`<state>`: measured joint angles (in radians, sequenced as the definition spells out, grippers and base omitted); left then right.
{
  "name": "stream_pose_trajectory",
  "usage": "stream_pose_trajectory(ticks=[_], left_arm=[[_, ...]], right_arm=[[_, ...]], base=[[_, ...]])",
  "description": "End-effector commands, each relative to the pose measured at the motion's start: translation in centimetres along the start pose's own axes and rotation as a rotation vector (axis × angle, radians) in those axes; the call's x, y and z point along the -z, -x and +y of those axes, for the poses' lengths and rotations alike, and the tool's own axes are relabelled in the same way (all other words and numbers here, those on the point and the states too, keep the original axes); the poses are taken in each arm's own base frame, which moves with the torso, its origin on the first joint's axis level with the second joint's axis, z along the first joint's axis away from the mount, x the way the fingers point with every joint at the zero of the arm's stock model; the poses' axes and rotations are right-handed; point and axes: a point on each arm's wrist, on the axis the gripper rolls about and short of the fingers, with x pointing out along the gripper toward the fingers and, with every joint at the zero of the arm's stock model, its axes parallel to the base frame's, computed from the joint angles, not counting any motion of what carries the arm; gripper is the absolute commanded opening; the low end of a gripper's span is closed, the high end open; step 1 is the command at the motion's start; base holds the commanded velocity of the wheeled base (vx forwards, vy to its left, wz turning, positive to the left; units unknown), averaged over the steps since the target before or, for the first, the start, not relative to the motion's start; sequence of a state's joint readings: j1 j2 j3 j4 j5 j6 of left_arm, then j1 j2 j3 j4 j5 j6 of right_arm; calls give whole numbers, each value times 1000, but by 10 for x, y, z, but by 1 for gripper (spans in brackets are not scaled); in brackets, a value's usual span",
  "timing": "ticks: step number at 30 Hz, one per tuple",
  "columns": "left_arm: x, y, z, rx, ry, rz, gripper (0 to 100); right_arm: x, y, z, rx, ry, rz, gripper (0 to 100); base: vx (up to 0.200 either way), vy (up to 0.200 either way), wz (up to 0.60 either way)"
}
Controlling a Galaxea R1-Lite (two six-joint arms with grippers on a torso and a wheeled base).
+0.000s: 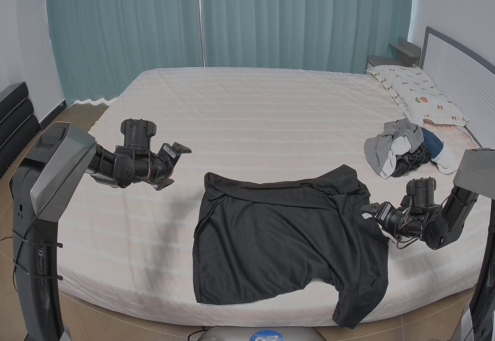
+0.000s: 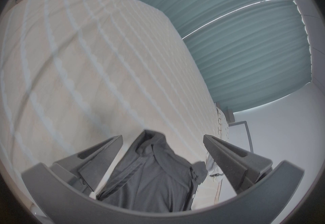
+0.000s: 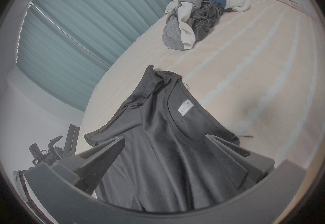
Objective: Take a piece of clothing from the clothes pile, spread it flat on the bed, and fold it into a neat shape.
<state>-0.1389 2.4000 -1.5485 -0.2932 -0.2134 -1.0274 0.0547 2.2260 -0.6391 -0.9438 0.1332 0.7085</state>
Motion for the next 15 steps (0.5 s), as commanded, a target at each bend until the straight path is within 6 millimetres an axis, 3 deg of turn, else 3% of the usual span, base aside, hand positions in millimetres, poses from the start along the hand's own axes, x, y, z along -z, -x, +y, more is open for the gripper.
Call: stream_pose_trajectory(ticks=[1, 2, 3, 8, 9, 10, 12, 15], left_arm=[[17, 26, 11, 24, 7, 77, 100], [18, 27, 11, 26, 6, 79, 100], [35, 40, 17, 50, -9, 101, 100], [76, 72, 30, 124, -55, 102, 100], [76, 72, 30, 124, -55, 102, 100], [90, 90, 37, 161, -71, 98, 100], [103, 104, 43, 188, -86, 105, 100], [118, 120, 51, 186, -95, 118, 100]], right_arm=[[14, 26, -5, 5, -4, 20, 100], [14, 26, -5, 7, -5, 22, 100], [23, 35, -5, 6, 2, 35, 100], [36, 56, -17, 27, -10, 52, 100], [36, 56, -17, 27, -10, 52, 100], [44, 61, -23, 58, -16, 71, 100], [52, 66, -29, 84, -34, 99, 100], [56, 69, -32, 94, -73, 111, 100]], base=[[0, 0, 0], [0, 0, 0], [0, 0, 0], [0, 0, 0], [0, 0, 0], [0, 0, 0], [0, 0, 0], [-200, 0, 0]])
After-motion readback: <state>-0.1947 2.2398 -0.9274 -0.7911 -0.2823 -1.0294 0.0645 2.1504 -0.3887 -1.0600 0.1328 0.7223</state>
